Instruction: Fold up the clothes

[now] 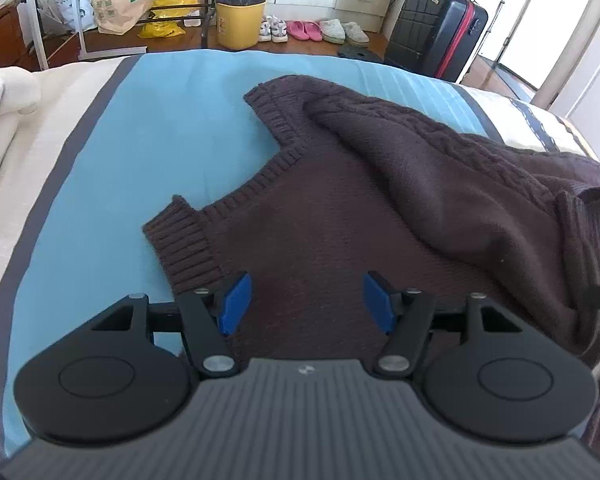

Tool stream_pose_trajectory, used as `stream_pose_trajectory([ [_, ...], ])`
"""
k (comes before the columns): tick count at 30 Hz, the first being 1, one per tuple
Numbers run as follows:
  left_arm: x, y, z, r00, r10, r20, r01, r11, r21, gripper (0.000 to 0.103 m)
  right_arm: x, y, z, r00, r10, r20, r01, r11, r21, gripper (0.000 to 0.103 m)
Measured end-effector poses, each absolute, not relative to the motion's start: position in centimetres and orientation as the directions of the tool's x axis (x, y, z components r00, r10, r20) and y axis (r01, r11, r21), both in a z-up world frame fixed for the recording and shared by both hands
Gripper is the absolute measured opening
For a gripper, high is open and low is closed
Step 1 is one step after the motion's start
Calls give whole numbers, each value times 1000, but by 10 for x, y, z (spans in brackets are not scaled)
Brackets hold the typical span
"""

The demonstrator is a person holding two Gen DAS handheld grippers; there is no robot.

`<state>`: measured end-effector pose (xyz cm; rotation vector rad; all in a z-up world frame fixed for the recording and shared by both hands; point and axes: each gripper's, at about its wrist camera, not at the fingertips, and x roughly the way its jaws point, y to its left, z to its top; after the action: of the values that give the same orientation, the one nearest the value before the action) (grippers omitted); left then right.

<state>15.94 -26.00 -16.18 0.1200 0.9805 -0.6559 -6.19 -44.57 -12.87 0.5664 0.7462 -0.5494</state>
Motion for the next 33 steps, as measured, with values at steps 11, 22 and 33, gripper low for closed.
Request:
stream_pose_trajectory([
  [11,178,-274,-181,396,-444,-804,533,824,-192,63,-10,-475,-51,687,-456,-566,589,806,66,13],
  [22,190,-278,-174,456,-457,-764,517,835,-191,63,23,-523,76,898,-435,-68,440,880,177,13],
  [33,186,-297,-187,455,-420,-786,574,812,-101,66,8,-633,-86,439,-580,-686,788,615,-15,39],
])
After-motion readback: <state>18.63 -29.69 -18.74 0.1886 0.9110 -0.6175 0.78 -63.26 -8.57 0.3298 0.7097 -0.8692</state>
